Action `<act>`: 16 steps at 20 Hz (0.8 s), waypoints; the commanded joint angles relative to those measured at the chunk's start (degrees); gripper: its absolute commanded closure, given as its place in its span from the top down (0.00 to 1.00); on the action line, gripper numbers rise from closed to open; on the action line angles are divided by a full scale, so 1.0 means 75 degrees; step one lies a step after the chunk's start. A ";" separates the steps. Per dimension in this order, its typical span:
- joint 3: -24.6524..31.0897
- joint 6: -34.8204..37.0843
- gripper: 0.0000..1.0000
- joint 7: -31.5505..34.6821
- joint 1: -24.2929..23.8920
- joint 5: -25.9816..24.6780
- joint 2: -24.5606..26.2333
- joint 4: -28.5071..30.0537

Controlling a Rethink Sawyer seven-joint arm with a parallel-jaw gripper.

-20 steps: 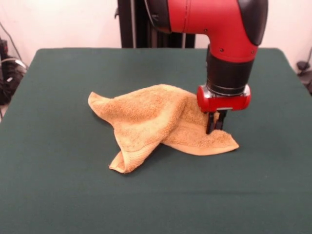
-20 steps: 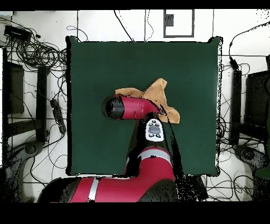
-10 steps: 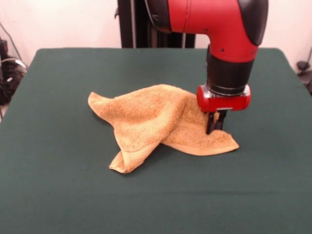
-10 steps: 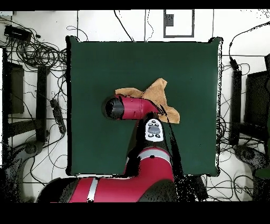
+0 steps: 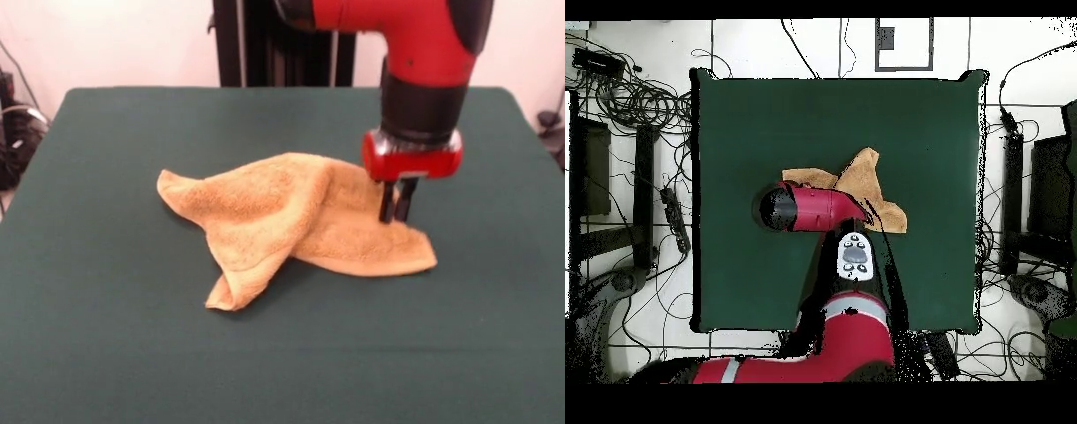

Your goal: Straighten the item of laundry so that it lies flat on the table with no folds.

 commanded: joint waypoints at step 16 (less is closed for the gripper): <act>-0.0285 0.2902 0.00 0.2504 0.0856 0.1434 -0.2499 0.1063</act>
